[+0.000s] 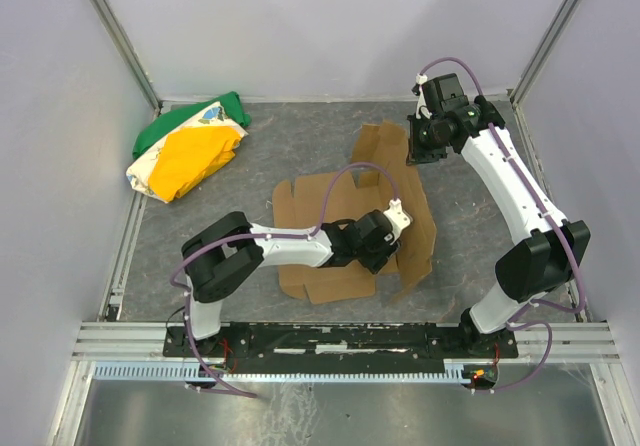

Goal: Fold the paper box

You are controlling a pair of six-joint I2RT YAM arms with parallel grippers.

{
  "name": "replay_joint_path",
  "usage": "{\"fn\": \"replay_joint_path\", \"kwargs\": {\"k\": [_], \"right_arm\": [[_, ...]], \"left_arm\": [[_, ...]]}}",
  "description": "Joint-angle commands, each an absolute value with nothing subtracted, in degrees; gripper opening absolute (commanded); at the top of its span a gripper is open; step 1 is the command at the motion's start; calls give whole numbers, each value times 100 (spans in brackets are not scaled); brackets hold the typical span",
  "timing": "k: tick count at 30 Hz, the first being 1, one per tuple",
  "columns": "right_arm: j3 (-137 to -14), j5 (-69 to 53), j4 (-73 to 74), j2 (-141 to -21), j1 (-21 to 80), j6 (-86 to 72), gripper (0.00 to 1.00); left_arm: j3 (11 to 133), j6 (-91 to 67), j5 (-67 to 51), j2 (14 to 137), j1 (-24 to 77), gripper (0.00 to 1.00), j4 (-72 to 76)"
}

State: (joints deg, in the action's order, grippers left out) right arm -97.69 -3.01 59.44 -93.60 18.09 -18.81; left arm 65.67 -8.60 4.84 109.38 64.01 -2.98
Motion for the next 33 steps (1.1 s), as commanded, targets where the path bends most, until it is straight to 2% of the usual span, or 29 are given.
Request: {"fn": "replay_joint_path", "kwargs": {"k": [1,11,12,14,16,21,27,33], "right_arm": [[-9833,-394,6039,-9322,1788,-1913,2],[-9786,-499,6051,-9315,1787,-1889,2],[-9791,-507,6055,-9316,1792,-1890,2],[-9799,-523,6076,-9323,1800,-1890,2],[-9804,-535,6103,-9325,1802,-1885,2],[-9850,-486,6210,-9321,1800,-1780,2],[-9884,-505,6272,-9290,1815,-1547,2],[-9879,-689,6103,-9187,1827,-1404,2]], "left_arm": [[6588,-1153,718,10287,6254,57,-536],[6117,-1581,1422,8324,5109,63,-491],[6023,-1555,1605,8198,4944,65,-387],[5829,-1520,1847,8097,4671,76,-73],[5860,-1667,1746,8265,4288,80,63],[6690,-2198,615,9162,3271,79,127],[7899,-2644,-52,10024,2778,80,153],[8142,-3411,-1223,10457,2536,76,1100]]}}
